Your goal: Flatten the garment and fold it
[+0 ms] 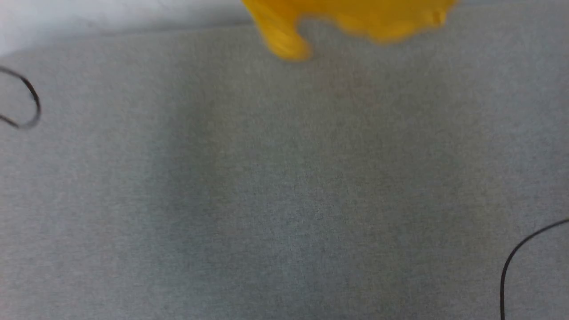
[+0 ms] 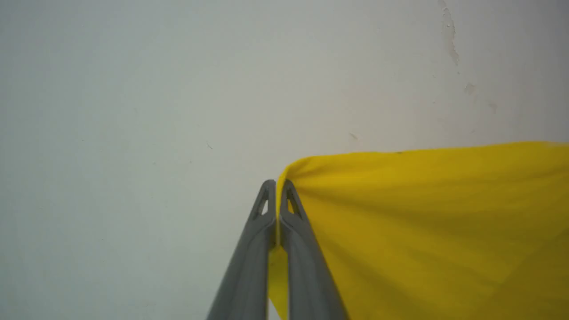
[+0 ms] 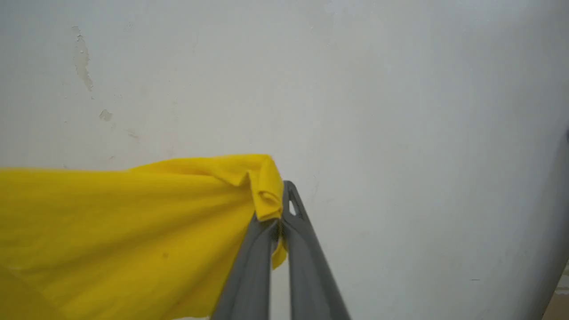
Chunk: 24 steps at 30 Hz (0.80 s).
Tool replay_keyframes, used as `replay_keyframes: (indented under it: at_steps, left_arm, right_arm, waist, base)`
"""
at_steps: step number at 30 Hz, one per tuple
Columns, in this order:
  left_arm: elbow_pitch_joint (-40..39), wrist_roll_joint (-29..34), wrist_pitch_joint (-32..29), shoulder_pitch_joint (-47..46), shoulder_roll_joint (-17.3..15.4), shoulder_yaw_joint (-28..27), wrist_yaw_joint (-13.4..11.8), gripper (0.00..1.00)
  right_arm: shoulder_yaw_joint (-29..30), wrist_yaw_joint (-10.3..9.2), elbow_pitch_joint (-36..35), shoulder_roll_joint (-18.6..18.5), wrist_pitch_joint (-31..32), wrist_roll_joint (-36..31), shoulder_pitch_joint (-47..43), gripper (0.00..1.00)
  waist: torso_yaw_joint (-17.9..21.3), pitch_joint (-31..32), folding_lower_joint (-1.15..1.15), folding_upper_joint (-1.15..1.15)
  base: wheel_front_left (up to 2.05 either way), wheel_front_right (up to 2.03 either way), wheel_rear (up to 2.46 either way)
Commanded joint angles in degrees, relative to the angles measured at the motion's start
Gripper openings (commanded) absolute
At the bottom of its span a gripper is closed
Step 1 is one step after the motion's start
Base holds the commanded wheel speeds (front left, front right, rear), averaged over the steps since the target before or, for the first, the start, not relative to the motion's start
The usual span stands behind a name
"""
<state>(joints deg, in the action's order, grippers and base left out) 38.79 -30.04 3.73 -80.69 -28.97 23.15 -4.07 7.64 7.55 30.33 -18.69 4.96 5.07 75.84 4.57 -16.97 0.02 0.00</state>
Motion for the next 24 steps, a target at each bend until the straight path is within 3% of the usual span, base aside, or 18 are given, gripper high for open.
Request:
replay_keyframes:
  at_steps: [1, 7, 13, 19, 24]
  left_arm:
    - [1.4, 0.7, 1.0, -1.8, 0.3, -0.2, 0.3, 0.00]
    - [7.2, 1.1, 4.9, -5.9, 1.5, 0.0, 1.3, 0.00]
    - [12.1, 0.1, 7.4, -4.4, 2.8, -0.1, 2.2, 0.00]
    - [17.2, -2.9, 8.9, 1.2, 4.8, -1.1, 4.2, 0.00]
    - [18.1, -5.9, 10.3, 9.9, 5.5, -2.9, 5.7, 0.00]
  right_arm:
    - [-0.9, -0.06, 1.1, 0.8, -1.5, -0.3, 1.6, 0.00]
    - [-5.6, -0.06, 6.7, 3.4, -5.7, 0.3, 6.1, 0.00]
    - [-9.4, -0.06, 12.3, 5.1, -7.8, 1.8, 5.6, 0.00]
    - [-16.0, -0.06, 18.0, 6.0, -8.0, 7.2, 0.7, 0.00]
    - [-21.4, -0.06, 15.9, 4.5, -8.9, 15.4, -8.3, 0.00]
  waist:
    - [1.8, -6.3, -0.02, 0.00]
    - [1.9, -10.5, -0.02, 0.00]
    - [1.6, -11.5, -0.02, 0.00]
    - [0.4, -8.9, -0.02, 0.00]
    - [-0.8, -4.4, -0.02, 0.00]
  base:
    - [0.00, 0.00, 0.00]
    - [0.00, 0.00, 0.00]
    - [0.00, 0.00, 0.00]
    - [0.00, 0.00, 0.00]
    - [0.00, 0.00, 0.00]
